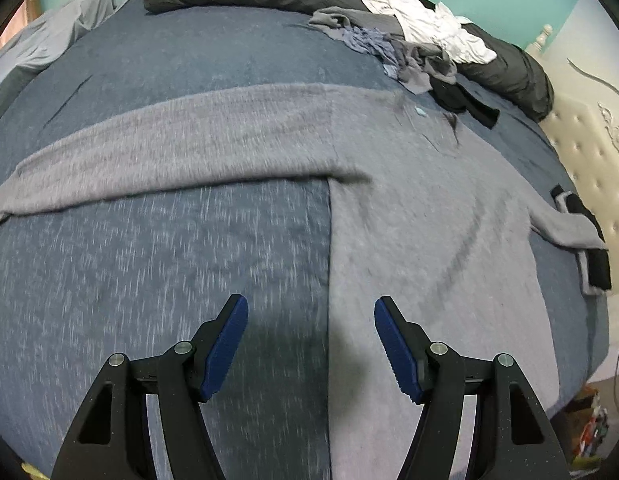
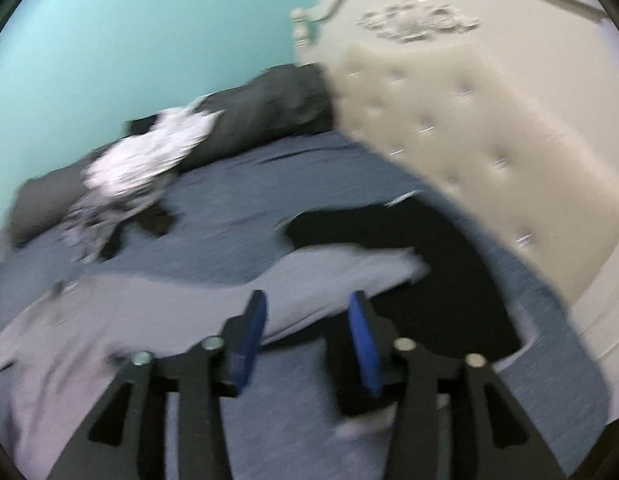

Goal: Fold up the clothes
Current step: 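Move both tools to the hem and grasp it with the left tool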

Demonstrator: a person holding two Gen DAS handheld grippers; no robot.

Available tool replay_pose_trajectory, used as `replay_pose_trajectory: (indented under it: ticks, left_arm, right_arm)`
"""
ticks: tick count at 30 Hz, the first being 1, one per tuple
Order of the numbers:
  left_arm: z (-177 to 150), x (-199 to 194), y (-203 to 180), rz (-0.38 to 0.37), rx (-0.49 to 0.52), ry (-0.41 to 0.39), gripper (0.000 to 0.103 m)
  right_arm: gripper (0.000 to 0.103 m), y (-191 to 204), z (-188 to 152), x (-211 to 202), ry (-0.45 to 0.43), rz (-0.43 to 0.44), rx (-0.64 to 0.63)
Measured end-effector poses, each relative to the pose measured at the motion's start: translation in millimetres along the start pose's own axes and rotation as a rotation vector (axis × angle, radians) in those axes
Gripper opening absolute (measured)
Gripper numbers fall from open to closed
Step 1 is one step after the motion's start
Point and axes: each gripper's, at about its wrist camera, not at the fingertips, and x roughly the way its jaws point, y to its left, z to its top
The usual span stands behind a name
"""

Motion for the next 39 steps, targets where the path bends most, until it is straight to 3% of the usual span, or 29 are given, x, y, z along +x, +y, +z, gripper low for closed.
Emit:
replay_pose_trajectory:
  ticks: [7,13,17,22,39]
  left_arm:
    - [-45.6,-4.7,-15.6,-0.036,0.045,0.060,0.070]
    - [-78.8,1.1,-31.0,-0.051,0.086,0.118,0.070]
    - [-91.5,9.0,-40.9,-0.046,0.106,0.146,0.070]
    - [-99.6,25.9,-47.0,-0.037,0.107,0.174,0.070]
    - [-121.0,63.8,-75.1,-0.029,0.199,0.228,0.070]
  right_arm:
    - [0.049,86.6,-72.7,-11.6,0.191,0.263,-0.098]
    - [0.049,150.8,-145.5,-10.6,0.381,0.367,-0.230]
    - [0.050,168.4,-171.4,-11.0,0.438,0.374,-0.263]
    - [0.051,175.4,-185.8,-15.1,0.448,0.378,-0.262]
    - [0.051,178.8,-192.6,-18.3,0.456,0.381,-0.234]
